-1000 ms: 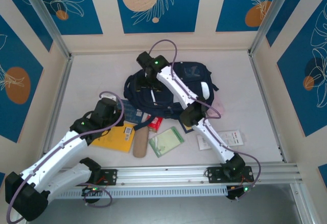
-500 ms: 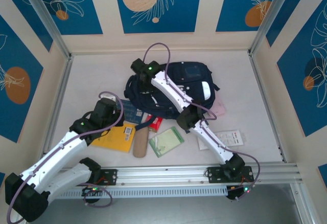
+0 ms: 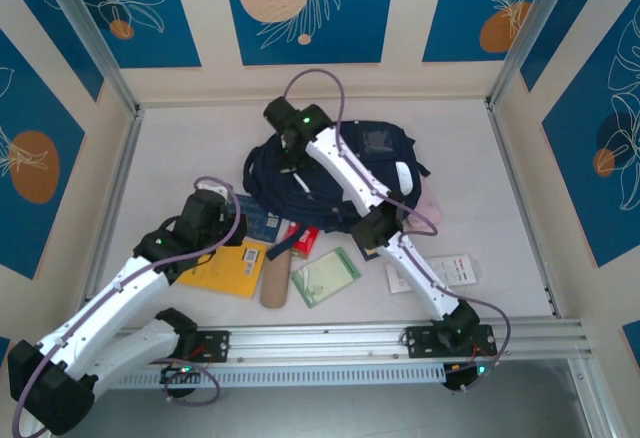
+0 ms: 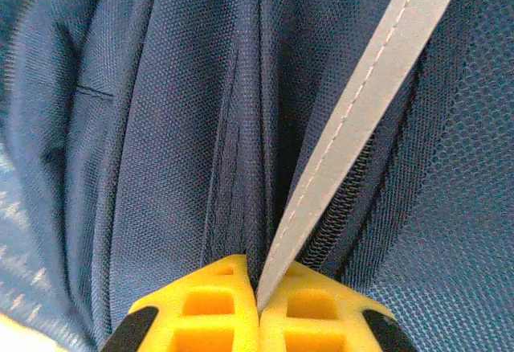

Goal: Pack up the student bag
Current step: Pick up the student bag from the top-center of the table.

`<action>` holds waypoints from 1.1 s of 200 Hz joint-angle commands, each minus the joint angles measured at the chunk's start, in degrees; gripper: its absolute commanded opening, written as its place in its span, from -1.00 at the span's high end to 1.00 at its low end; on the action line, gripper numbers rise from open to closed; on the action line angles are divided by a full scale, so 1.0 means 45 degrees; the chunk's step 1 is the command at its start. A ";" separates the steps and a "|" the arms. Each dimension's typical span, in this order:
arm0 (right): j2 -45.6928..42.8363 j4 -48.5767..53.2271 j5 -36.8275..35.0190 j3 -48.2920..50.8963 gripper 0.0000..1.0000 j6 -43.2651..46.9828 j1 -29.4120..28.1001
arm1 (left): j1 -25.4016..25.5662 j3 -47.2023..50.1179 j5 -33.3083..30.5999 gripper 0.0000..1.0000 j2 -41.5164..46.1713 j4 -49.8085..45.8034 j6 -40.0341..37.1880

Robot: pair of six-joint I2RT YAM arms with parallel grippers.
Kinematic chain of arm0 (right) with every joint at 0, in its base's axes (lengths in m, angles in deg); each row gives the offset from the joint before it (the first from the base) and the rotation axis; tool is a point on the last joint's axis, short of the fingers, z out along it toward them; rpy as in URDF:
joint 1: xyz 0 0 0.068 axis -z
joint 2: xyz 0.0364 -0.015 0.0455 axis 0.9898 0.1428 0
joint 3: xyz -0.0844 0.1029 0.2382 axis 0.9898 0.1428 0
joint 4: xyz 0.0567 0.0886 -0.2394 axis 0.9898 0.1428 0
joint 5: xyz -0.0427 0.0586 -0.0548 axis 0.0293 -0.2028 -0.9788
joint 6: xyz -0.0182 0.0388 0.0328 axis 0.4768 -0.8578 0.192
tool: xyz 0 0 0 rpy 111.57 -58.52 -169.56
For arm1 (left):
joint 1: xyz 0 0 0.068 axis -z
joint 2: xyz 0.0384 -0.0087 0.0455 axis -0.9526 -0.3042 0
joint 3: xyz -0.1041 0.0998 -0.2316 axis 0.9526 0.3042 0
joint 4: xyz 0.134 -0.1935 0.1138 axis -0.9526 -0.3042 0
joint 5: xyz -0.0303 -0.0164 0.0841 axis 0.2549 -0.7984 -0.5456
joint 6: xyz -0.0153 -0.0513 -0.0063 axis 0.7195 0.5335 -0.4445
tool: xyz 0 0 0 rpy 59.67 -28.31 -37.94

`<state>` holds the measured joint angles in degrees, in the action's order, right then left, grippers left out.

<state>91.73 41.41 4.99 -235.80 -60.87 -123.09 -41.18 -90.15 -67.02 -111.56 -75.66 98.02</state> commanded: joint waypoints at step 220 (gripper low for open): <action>-0.8712 -0.1332 0.4673 1.0156 1.00 -0.2635 0.3064 | 0.2973 -0.2606 0.1448 -0.17 -0.3755 0.1075 -0.1927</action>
<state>59.51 37.65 17.85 -192.41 -67.15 -109.17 -30.10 -99.61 -58.41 -126.38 -74.22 90.61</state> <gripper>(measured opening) 0.061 0.554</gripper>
